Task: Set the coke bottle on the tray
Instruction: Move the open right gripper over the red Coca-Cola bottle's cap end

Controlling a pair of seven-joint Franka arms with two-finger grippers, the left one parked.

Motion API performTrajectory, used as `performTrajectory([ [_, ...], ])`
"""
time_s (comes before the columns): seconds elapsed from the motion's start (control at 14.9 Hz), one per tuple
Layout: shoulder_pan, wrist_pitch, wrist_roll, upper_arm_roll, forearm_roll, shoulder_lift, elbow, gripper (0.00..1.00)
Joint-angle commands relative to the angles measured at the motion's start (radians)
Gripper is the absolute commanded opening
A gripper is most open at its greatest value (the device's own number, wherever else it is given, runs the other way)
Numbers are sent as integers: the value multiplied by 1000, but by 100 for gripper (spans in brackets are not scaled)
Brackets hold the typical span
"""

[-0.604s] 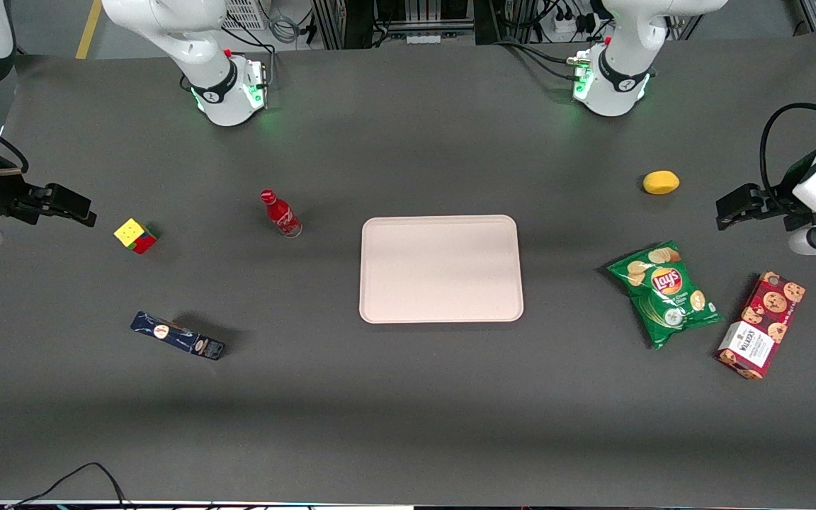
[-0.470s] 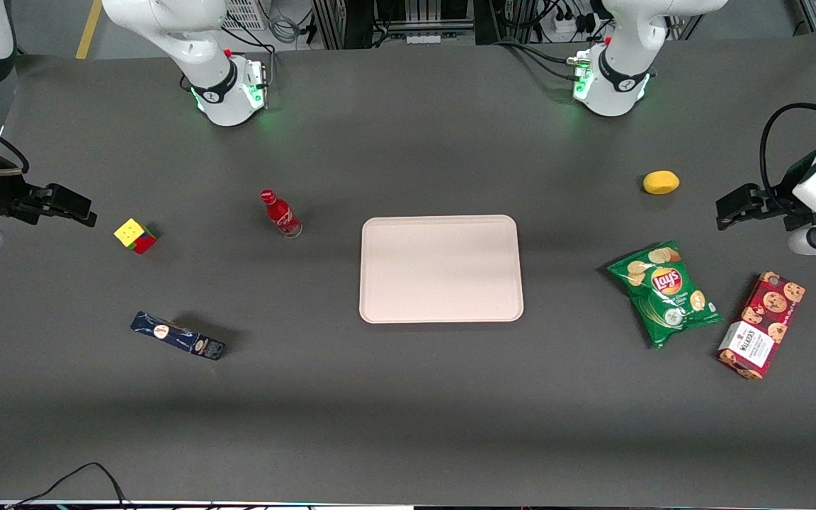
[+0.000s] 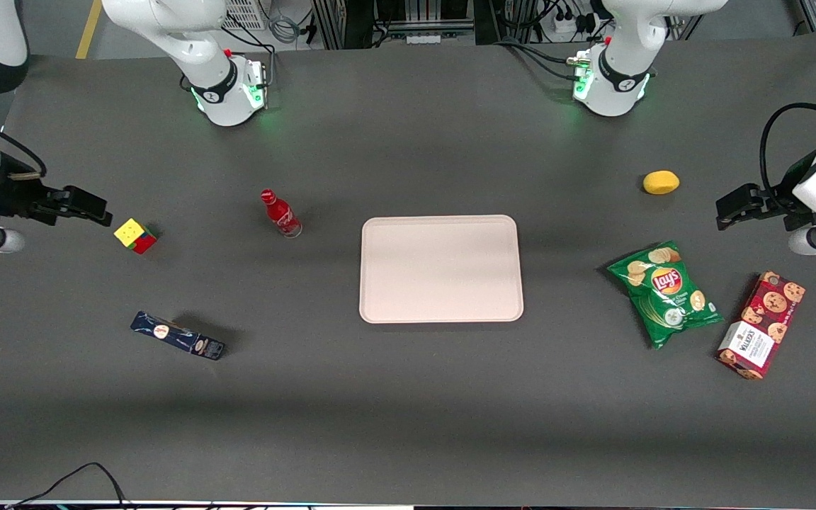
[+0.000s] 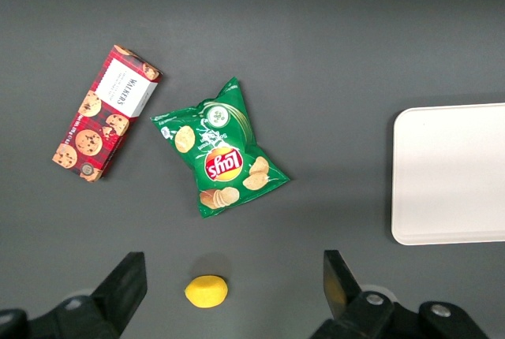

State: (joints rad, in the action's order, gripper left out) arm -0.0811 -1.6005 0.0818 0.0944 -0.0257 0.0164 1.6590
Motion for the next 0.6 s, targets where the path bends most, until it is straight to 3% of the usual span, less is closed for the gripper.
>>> performTrajectory([
  [0.0,6,-174,3,33,-43,-128,262,100],
  [0.27,6,-387,21,117,-62,-237,549,100],
  [0.54,7,-476,107,240,-62,-271,668,100],
])
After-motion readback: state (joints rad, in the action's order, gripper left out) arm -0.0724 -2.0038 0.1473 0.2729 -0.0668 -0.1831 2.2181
